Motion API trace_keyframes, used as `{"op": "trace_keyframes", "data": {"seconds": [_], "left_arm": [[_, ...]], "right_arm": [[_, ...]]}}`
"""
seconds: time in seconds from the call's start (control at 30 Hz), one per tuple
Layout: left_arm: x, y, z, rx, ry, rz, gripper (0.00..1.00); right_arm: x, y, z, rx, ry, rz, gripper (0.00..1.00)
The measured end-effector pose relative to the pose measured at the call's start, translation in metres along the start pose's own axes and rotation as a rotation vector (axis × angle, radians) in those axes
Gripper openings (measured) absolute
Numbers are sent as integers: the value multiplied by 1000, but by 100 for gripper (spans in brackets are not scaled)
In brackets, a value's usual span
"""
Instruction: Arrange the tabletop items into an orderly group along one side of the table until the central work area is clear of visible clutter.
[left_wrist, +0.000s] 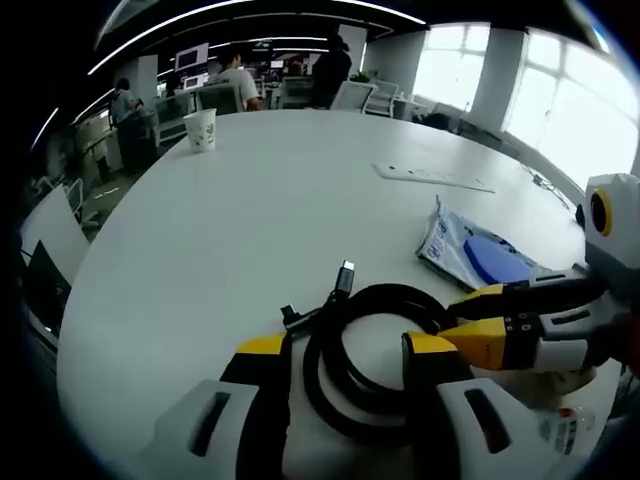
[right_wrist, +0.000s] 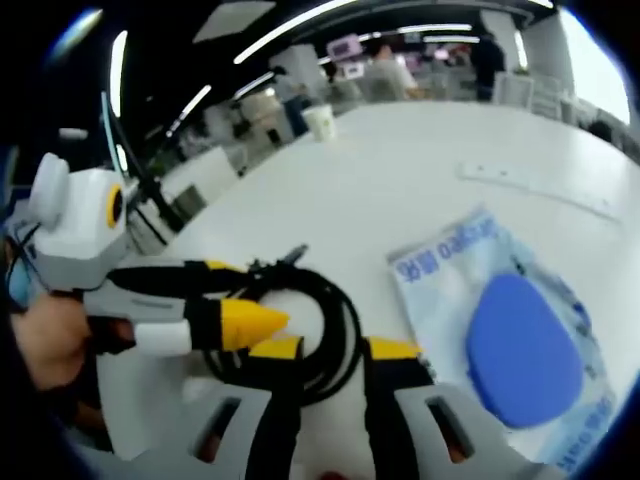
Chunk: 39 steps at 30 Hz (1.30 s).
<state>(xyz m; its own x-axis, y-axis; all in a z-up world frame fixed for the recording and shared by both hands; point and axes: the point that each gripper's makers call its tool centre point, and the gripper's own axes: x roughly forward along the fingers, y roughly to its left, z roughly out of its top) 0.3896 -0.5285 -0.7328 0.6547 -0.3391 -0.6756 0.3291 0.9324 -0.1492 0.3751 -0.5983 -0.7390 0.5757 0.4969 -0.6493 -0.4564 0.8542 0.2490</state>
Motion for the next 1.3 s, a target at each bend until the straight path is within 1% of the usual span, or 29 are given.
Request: {"op": "trace_keyframes", "data": {"seconds": [0.03, 0.07, 0.17, 0.2, 0.23, 0.27, 0.33, 0.37, 0.43, 0.57, 0.67, 0.73, 1.1, 1.3], "left_arm": [[0, 0, 0, -3, -2, 1, 42], [0, 1, 0, 2, -1, 6, 41], [1, 6, 0, 10, 1, 24, 35], [1, 7, 0, 10, 3, 24, 29], [0, 4, -4, 1, 21, 2, 19], [0, 10, -2, 18, 10, 31, 18], [-1, 11, -3, -15, 4, 28, 16], [-1, 12, -3, -23, 4, 25, 15], [-2, 13, -3, -25, 3, 24, 13], [-7, 13, 2, -26, -11, 28, 10], [-9, 13, 4, -37, -14, 15, 9], [-11, 12, 8, -27, -18, 10, 9], [-22, 5, 28, -8, -59, 10, 8], [-34, -4, 42, 4, -88, 4, 8]], "right_arm": [[-1, -3, 0, -22, 7, -20, 16], [-1, 1, 1, -1, 4, -10, 16], [-2, -1, 1, -2, 8, -19, 13], [-2, -1, 1, -1, 13, -20, 11], [-1, 0, 1, 17, 18, -11, 8], [-1, 0, 2, 11, 16, -14, 7], [-2, 2, 3, -3, 15, -9, 5], [-3, 2, 5, -13, 9, -11, 2], [-6, 4, 6, -1, 5, -1, 1], [-9, 7, 12, 3, -14, -1, 0], [-13, 8, 20, -10, -41, 1, 0], [-16, 8, 23, -12, -49, 1, 0], [-34, 7, 44, 3, -110, -5, 0], [-49, 7, 56, 3, -145, -9, 0]]}}
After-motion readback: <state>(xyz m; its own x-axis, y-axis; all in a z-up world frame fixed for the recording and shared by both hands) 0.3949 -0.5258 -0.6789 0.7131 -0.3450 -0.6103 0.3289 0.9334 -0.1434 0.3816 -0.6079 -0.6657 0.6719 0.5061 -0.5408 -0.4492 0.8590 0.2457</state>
